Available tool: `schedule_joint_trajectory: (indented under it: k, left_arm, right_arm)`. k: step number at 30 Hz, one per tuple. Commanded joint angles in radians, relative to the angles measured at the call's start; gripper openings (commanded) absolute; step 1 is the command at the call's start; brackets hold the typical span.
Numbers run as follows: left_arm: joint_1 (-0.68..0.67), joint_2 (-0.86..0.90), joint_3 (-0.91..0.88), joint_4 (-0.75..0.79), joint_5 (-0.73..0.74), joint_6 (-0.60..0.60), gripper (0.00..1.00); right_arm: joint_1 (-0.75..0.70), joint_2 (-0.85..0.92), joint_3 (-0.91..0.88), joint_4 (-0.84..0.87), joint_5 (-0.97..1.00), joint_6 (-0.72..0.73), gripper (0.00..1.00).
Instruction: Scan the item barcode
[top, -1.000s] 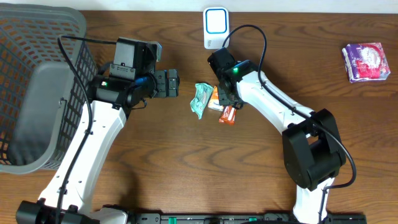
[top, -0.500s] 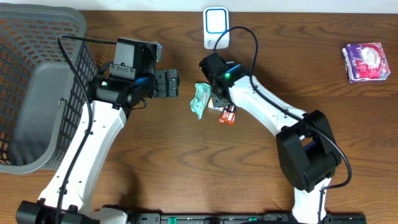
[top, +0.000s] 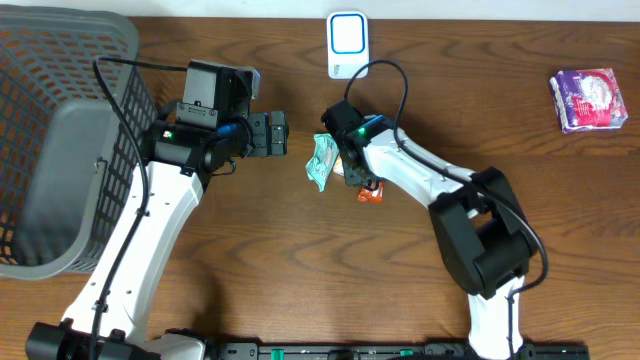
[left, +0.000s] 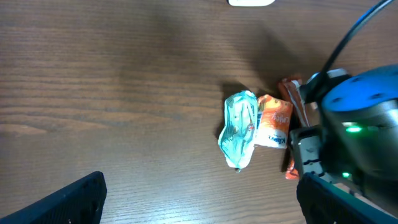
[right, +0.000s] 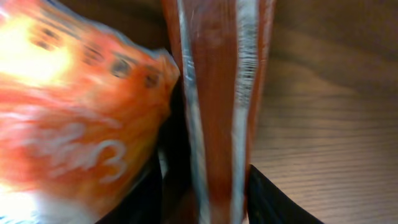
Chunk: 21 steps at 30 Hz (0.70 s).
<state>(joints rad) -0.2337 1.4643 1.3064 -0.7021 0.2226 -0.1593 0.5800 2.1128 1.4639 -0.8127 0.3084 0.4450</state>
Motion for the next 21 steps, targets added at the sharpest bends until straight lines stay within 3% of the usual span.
schedule_joint_trajectory:
  k: [1,3,4,6,10,12,19,21]
  left_arm:
    - [0.003,0.0,0.005,-0.001,-0.006,0.006,0.98]
    - [0.003,0.0,0.005,-0.001,-0.006,0.006,0.98]
    - [0.003,0.0,0.005,-0.001,-0.006,0.006,0.98]
    - [0.003,0.0,0.005,-0.001,-0.006,0.006,0.98]
    - [0.003,0.0,0.005,-0.001,-0.006,0.006,0.98]
    - [0.003,0.0,0.005,-0.001,-0.006,0.006,0.98]
    - [0.003,0.0,0.005,-0.001,-0.006,0.006,0.98]
    - [0.003,0.0,0.005,-0.001,-0.006,0.006,0.98]
  right_arm:
    - [0.003,0.05,-0.017,-0.003,0.017,0.014,0.38]
    - [0.003,0.044,-0.013,-0.012,0.057,0.014,0.33]
    - [0.003,0.043,-0.005,-0.019,0.064,0.01,0.18]
    - [0.0,0.042,0.018,-0.035,0.063,-0.002,0.03]
    - [-0.068,0.028,0.137,-0.131,-0.055,-0.071,0.01]
    - [-0.132,0.023,0.191,-0.16,-0.23,-0.152,0.01]
    - [-0.48,0.026,0.17,-0.137,-1.223,-0.485,0.01]
    - [-0.545,0.027,0.126,-0.135,-1.324,-0.522,0.01]
